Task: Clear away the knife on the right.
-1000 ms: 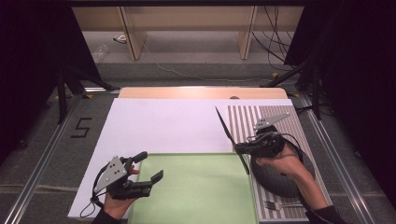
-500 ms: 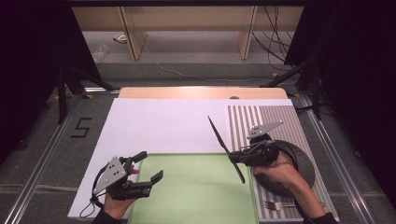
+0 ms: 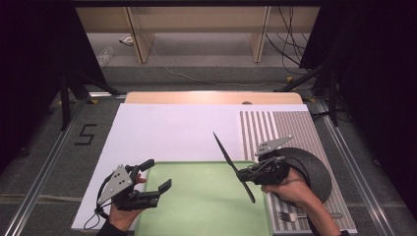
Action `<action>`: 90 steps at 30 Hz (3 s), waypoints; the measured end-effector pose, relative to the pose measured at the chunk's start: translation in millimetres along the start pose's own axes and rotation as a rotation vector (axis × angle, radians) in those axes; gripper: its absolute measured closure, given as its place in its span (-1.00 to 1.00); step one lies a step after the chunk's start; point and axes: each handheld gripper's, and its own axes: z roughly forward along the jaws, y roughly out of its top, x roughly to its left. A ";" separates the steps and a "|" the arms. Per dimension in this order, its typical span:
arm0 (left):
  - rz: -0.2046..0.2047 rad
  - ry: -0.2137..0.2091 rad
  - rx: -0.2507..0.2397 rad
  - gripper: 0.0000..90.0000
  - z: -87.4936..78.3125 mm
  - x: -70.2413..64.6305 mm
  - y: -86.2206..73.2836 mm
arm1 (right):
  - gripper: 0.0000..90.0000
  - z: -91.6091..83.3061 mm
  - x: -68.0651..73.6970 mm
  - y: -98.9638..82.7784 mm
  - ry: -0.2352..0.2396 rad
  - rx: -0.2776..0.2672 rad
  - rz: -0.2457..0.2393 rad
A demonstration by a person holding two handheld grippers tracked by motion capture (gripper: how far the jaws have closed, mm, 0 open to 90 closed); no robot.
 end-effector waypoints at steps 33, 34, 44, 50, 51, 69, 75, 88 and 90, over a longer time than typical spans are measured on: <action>0.001 0.005 0.005 -0.66 -0.2 0.8 0.5 | 0.78 22.8 24.4 -17.2 -0.023 0.147 0.063; 0.002 0.005 0.005 -0.66 -0.1 0.6 0.4 | 0.78 23.7 24.8 -17.7 -0.023 0.153 0.064; 0.003 0.004 0.007 -0.66 0.1 0.7 0.3 | 0.78 31.6 30.1 -21.9 -0.027 0.211 0.050; 0.003 0.005 0.008 -0.66 0.1 0.8 0.2 | 0.78 38.3 35.4 -24.6 -0.029 0.264 0.031; 0.003 0.005 0.007 -0.66 0.1 0.9 0.3 | 0.78 38.3 35.4 -24.6 -0.029 0.264 0.031; 0.005 0.005 0.010 -0.66 0.5 0.5 0.0 | 0.78 50.8 45.4 -29.3 -0.062 0.410 -0.033; 0.005 0.005 0.010 -0.66 0.6 0.4 0.1 | 0.78 56.8 47.1 -32.2 -0.079 0.474 -0.054; 0.006 0.002 0.013 -0.66 1.0 0.4 -0.2 | 0.78 64.7 47.1 -36.9 -0.100 0.548 -0.071; 0.004 0.002 0.013 -0.65 1.2 0.5 -0.1 | 0.77 65.3 47.2 -37.3 -0.099 0.547 -0.068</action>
